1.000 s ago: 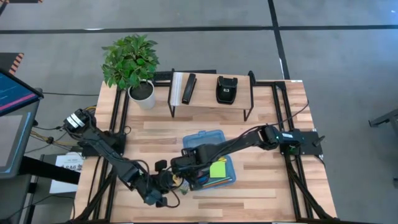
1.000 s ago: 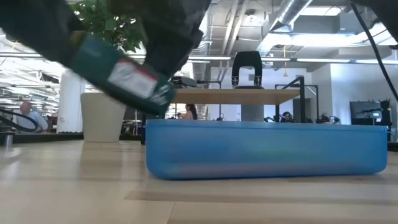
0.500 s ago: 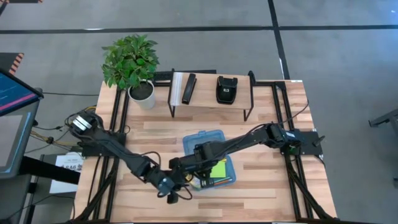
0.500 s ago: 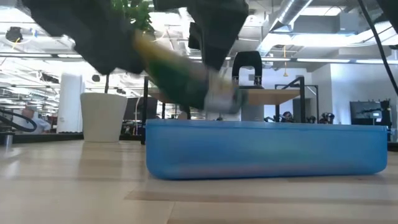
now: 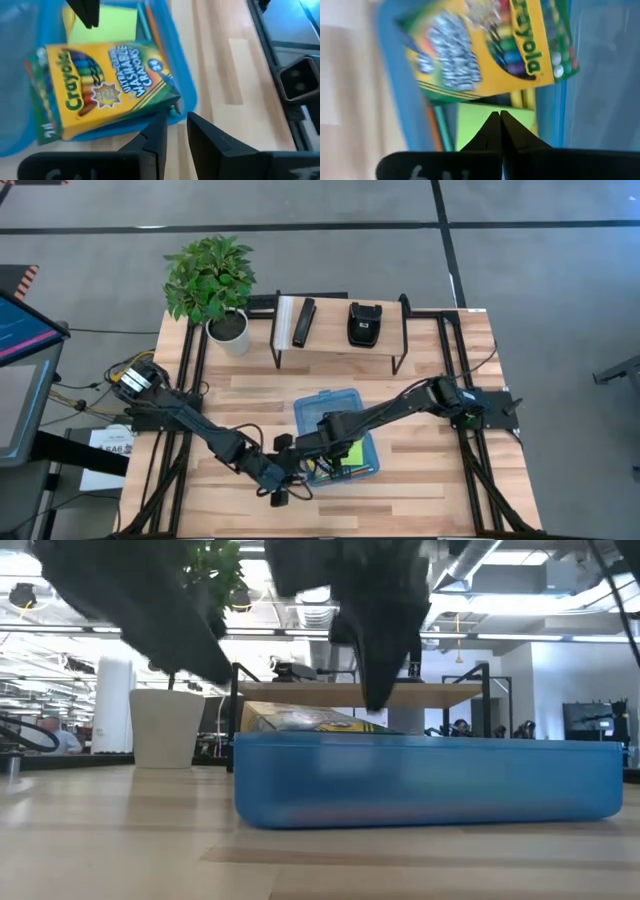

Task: Pack school essentials
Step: Put the yellow crayon box into the blue supply box

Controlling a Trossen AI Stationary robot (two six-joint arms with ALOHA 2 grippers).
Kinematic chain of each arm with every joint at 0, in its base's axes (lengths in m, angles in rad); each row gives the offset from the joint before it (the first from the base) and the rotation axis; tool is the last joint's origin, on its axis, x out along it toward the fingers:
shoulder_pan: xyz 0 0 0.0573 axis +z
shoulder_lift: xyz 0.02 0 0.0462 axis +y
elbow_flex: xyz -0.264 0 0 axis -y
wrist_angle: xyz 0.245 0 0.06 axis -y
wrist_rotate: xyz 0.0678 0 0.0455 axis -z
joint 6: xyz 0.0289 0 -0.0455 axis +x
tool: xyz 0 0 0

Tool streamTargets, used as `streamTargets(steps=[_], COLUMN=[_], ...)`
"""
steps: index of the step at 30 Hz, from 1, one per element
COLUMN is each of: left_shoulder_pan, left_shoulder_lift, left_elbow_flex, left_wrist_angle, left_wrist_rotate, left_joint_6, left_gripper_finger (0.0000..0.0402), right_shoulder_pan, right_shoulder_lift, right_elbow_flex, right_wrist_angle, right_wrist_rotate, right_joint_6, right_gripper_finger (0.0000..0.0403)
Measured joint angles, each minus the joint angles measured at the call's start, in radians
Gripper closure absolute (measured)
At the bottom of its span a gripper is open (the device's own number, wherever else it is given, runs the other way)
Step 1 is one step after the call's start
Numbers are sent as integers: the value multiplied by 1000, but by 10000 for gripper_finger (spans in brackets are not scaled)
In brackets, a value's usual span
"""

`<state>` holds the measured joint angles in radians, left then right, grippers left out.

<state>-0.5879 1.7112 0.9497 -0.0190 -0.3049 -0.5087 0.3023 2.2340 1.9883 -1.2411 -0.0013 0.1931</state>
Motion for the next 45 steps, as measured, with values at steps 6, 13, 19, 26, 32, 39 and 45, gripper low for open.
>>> streamTargets(steps=[6, 13, 19, 26, 32, 39, 45], left_shoulder_pan=[-92, -138, -126, -117, -113, -101, -101], left_shoulder_lift=[-97, -233, -318, -319, -320, -319, -319], left_elbow_flex=[-10, -185, -406, -488, -475, -475, -475], left_wrist_angle=[-38, 144, 625, 800, 803, 763, 762], left_wrist_rotate=[-179, -275, -215, -198, -197, -173, -176], left_joint_6=[75, 114, 235, 241, 263, 248, 182], left_gripper_finger=[340, 340, 340, 340, 340, 340, 340], right_shoulder_pan=[14, 26, 33, 19, 2, 7, 7], right_shoulder_lift=[-269, -533, -561, -509, -501, -501, -501], right_elbow_flex=[-319, -750, -860, -859, -860, -860, -861], right_wrist_angle=[325, 808, 1008, 1091, 1134, 1176, 1170], right_wrist_rotate=[0, 0, 2, 11, 12, 10, 27], right_joint_6=[42, 193, 221, 194, 197, 199, 199], right_gripper_finger=[399, 374, 357, 356, 355, 345, 341])
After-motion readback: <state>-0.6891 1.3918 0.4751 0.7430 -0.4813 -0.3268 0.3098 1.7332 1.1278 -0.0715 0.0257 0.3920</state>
